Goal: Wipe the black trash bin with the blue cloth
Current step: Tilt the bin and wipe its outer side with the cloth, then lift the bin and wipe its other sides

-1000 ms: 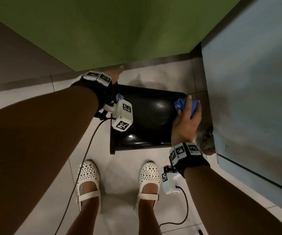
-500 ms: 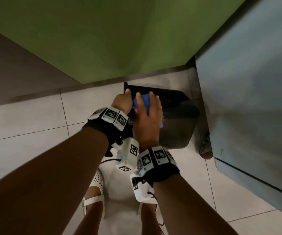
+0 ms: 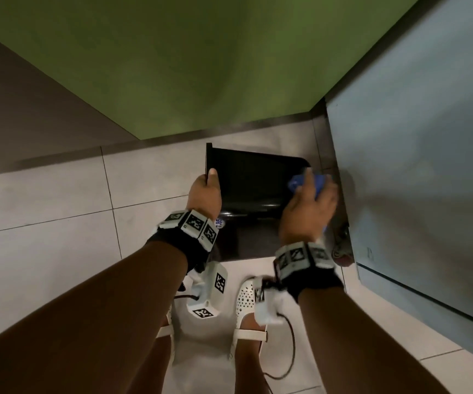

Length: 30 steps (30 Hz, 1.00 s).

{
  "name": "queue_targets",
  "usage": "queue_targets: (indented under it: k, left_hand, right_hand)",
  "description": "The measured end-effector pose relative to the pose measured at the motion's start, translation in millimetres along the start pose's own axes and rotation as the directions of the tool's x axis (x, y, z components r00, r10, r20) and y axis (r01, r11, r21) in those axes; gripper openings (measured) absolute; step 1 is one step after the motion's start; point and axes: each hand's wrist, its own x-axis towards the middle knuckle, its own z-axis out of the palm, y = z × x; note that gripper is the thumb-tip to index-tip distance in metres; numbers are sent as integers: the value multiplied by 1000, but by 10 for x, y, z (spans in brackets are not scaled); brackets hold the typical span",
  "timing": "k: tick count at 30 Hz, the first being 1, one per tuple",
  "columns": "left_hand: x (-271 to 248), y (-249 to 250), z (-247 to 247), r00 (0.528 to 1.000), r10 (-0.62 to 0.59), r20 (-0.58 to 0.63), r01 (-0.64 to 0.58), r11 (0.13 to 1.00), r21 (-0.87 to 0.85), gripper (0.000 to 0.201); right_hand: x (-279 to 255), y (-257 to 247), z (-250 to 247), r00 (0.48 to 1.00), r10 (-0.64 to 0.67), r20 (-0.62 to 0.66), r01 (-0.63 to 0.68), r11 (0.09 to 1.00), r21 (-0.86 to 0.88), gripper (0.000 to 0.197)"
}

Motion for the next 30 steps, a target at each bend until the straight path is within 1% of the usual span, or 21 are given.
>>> queue_targets:
  k: [2,3,4,6,8,10,11,13,14,16,18,20,21,22,23,24,25,26,27,29,30]
  left_hand:
    - [4,-8,-13,1000,-6,1,6,1000,5,52]
    - [1,-17,-13,1000,-10,0,10,1000,5,53]
    - [-12,-31,-16,1000,-14,1,14,1000,0,53]
    - [-48,-56,-21,1000,-15,1,15,1000,-19,53]
    - [-74,-82,-33,1000,-6,-1,6,1000,-26,50]
    - [-73,-101,-39,1000,0,-4,0,999,-34,47]
    - [-75,-107,-41,1000,-6,-2,6,999,-45,45]
    - [-80,-123,-33,1000,-19,-2,19,998,-68,42]
    - [-89,-140,-26,1000,-19,-5,19,997,-71,42]
    - [-109,-150,-20,1000,-13,-16,12,997,-76,47]
    - [-94,-143,-19,1000,-19,-25,16,996,-86,48]
    - [-77,-97,-20,999,-30,-14,29,996,-89,48]
    - [-70,-69,-23,999,-36,-6,35,995,-92,48]
    - [-60,-56,-26,999,-36,-4,36,995,-90,48]
    - [-65,-41,-37,999,-41,3,41,995,-87,48]
    - [-69,-38,-44,999,-45,3,46,996,-83,49]
    - [-75,-32,-57,999,-51,9,52,996,-77,49]
    - [-70,-39,-75,998,-55,15,56,996,-68,50]
    - [-70,-43,-115,998,-65,22,66,996,-66,51]
    - [-29,-96,-263,994,-100,32,102,991,-88,53]
    - [13,-163,-367,990,-133,41,136,984,-116,56]
  right_hand:
    - [-284,-214,71,977,-206,58,205,978,33,43]
    - [-408,-298,93,954,-287,87,284,958,46,42]
    - [-498,-343,115,934,-336,120,331,942,58,42]
    - [-533,-321,129,913,-372,169,364,928,73,42]
    - [-511,-235,110,897,-399,189,393,917,71,43]
    - [-460,-166,67,900,-397,178,396,917,47,43]
    - [-420,-125,51,923,-351,157,350,936,35,43]
    - [-297,-24,17,977,-187,99,186,982,19,42]
    - [-228,35,-10,990,-120,70,120,993,14,41]
    - [-106,127,-60,998,-51,41,50,999,10,39]
    - [-40,133,-75,997,0,77,2,1000,-17,40]
    - [10,83,-104,996,52,77,-51,999,-9,40]
    - [57,60,-124,992,107,63,-108,994,20,39]
    - [115,41,-159,979,192,63,-196,979,64,39]
    - [183,42,-200,952,293,86,-301,947,113,39]
    - [257,54,-248,917,375,137,-393,907,148,39]
    - [325,83,-297,887,420,195,-452,876,169,40]
    - [367,100,-365,865,435,250,-484,855,186,40]
    - [396,125,-434,857,428,287,-491,847,203,39]
    - [436,181,-542,848,415,331,-504,825,256,38]
    - [432,202,-590,835,430,343,-530,796,292,37]
